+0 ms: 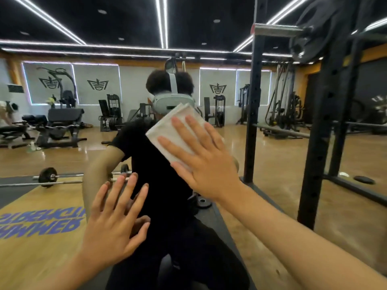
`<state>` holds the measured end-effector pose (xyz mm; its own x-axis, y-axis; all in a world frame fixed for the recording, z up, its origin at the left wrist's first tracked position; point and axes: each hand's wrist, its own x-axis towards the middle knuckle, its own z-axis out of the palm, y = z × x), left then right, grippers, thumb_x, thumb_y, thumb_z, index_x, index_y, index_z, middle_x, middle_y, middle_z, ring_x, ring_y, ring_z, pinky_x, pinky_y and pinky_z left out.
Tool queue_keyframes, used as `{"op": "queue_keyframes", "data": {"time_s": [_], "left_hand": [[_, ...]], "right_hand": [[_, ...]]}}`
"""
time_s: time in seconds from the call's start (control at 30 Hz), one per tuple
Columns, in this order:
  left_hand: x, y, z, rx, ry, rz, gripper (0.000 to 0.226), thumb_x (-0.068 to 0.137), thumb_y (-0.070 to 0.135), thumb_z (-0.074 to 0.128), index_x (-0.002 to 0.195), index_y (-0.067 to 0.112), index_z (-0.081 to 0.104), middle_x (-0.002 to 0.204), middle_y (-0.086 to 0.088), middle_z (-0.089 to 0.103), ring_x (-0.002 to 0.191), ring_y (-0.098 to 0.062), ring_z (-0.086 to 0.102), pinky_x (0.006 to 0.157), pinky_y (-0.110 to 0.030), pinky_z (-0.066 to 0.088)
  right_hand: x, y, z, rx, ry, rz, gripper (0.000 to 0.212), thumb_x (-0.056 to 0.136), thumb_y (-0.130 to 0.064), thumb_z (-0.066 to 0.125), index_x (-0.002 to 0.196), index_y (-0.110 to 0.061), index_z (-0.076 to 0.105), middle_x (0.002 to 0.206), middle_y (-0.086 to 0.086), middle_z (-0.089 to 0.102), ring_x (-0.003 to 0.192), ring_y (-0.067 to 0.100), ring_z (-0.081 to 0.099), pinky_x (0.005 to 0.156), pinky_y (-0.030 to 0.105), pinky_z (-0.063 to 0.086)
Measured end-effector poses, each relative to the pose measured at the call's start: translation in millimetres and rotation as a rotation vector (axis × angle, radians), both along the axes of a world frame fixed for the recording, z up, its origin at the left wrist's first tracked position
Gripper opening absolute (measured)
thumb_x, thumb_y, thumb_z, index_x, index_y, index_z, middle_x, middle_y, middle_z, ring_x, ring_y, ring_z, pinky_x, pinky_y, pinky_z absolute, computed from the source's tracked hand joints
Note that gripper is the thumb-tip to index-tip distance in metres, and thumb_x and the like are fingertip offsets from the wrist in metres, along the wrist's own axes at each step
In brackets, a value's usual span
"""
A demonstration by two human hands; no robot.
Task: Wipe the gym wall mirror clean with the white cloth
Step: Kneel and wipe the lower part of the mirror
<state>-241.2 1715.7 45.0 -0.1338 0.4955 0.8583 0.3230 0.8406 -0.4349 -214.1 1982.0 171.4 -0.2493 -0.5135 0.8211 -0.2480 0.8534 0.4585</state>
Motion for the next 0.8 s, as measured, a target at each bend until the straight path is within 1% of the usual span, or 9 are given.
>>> {"op": "queue_keyframes", "data": {"time_s": [0.1, 0.2, 0.27, 0.33, 0.4, 0.47, 0.63, 0.7, 0.8], "left_hand": [[-1.0, 2.3, 1.8, 0.003, 0.017, 0.008, 0.089, 0.091, 0.049, 0.053, 0.168, 0.016, 0.024, 0.173, -0.020, 0.020, 0.161, -0.039, 0.017, 0.126, -0.060, 0.018], [-3.3, 4.0, 0.2, -0.007, 0.035, 0.009, 0.088, 0.091, 0.050, 0.052, 0.168, 0.016, 0.024, 0.174, -0.020, 0.019, 0.161, -0.039, 0.017, 0.126, -0.059, 0.017], [-3.8, 6.2, -1.0, -0.010, 0.043, 0.011, 0.089, 0.091, 0.050, 0.052, 0.168, 0.015, 0.024, 0.173, -0.021, 0.019, 0.161, -0.040, 0.018, 0.126, -0.059, 0.016], [-4.8, 6.4, -0.3, -0.009, 0.048, 0.014, 0.089, 0.092, 0.050, 0.053, 0.168, 0.015, 0.024, 0.173, -0.021, 0.020, 0.160, -0.041, 0.019, 0.127, -0.059, 0.017], [-4.4, 6.7, 0.2, -0.007, 0.048, 0.021, 0.088, 0.092, 0.050, 0.053, 0.168, 0.015, 0.025, 0.173, -0.020, 0.021, 0.161, -0.039, 0.019, 0.126, -0.059, 0.018], [-2.8, 7.5, 0.3, 0.001, 0.039, 0.020, 0.087, 0.092, 0.050, 0.053, 0.167, 0.015, 0.026, 0.173, -0.020, 0.020, 0.161, -0.039, 0.018, 0.126, -0.059, 0.019], [-5.2, 4.8, 1.2, -0.002, 0.030, 0.006, 0.082, 0.093, 0.049, 0.054, 0.163, 0.012, 0.033, 0.174, -0.020, 0.019, 0.161, -0.040, 0.017, 0.127, -0.059, 0.016], [-4.5, 3.6, 0.5, -0.013, 0.015, -0.005, 0.082, 0.093, 0.050, 0.054, 0.162, 0.010, 0.034, 0.173, -0.022, 0.019, 0.161, -0.041, 0.017, 0.128, -0.059, 0.015], [-2.4, 3.2, 2.1, -0.028, 0.017, 0.001, 0.084, 0.093, 0.051, 0.054, 0.163, 0.011, 0.034, 0.172, -0.025, 0.021, 0.160, -0.043, 0.017, 0.128, -0.061, 0.015]], "right_hand": [[9.9, 92.4, -16.5, -0.111, 0.027, -0.151, 0.057, 0.113, -0.046, 0.031, 0.167, -0.031, 0.020, 0.175, 0.012, 0.011, 0.162, 0.035, 0.008, 0.129, 0.058, 0.015], [24.5, 150.1, -39.1, -0.278, -0.031, -0.219, 0.059, 0.113, -0.045, 0.025, 0.168, -0.034, 0.007, 0.176, 0.014, 0.005, 0.162, 0.035, 0.003, 0.129, 0.060, 0.012], [26.2, 147.1, -47.0, -0.391, -0.044, -0.247, 0.060, 0.113, -0.043, 0.024, 0.169, -0.030, 0.007, 0.176, 0.015, 0.003, 0.162, 0.036, 0.000, 0.129, 0.061, 0.010], [21.1, 116.4, -43.7, -0.513, -0.026, -0.250, 0.060, 0.112, -0.042, 0.020, 0.169, -0.023, 0.012, 0.175, 0.018, 0.001, 0.162, 0.038, -0.004, 0.128, 0.063, 0.008], [13.5, 75.5, -32.7, -0.562, -0.036, -0.214, 0.061, 0.112, -0.043, 0.019, 0.169, -0.022, 0.012, 0.175, 0.017, -0.003, 0.162, 0.038, -0.008, 0.129, 0.062, 0.003], [6.2, 32.7, -20.4, -0.506, -0.025, -0.160, 0.060, 0.113, -0.043, 0.023, 0.169, -0.025, 0.012, 0.176, 0.015, -0.003, 0.162, 0.037, -0.009, 0.130, 0.060, 0.000], [0.8, -83.7, -17.7, -0.346, -0.028, -0.045, 0.058, 0.112, -0.042, 0.031, 0.167, -0.030, 0.018, 0.176, 0.011, 0.006, 0.162, 0.035, -0.001, 0.129, 0.060, 0.006], [2.8, -89.5, -21.5, -0.273, -0.044, -0.033, 0.057, 0.112, -0.042, 0.032, 0.167, -0.031, 0.020, 0.176, 0.011, 0.008, 0.163, 0.034, 0.001, 0.129, 0.058, 0.007], [2.5, -35.8, -23.0, -0.143, -0.018, -0.017, 0.057, 0.111, -0.042, 0.035, 0.166, -0.031, 0.025, 0.175, 0.011, 0.013, 0.163, 0.032, 0.005, 0.130, 0.055, 0.009]]}}
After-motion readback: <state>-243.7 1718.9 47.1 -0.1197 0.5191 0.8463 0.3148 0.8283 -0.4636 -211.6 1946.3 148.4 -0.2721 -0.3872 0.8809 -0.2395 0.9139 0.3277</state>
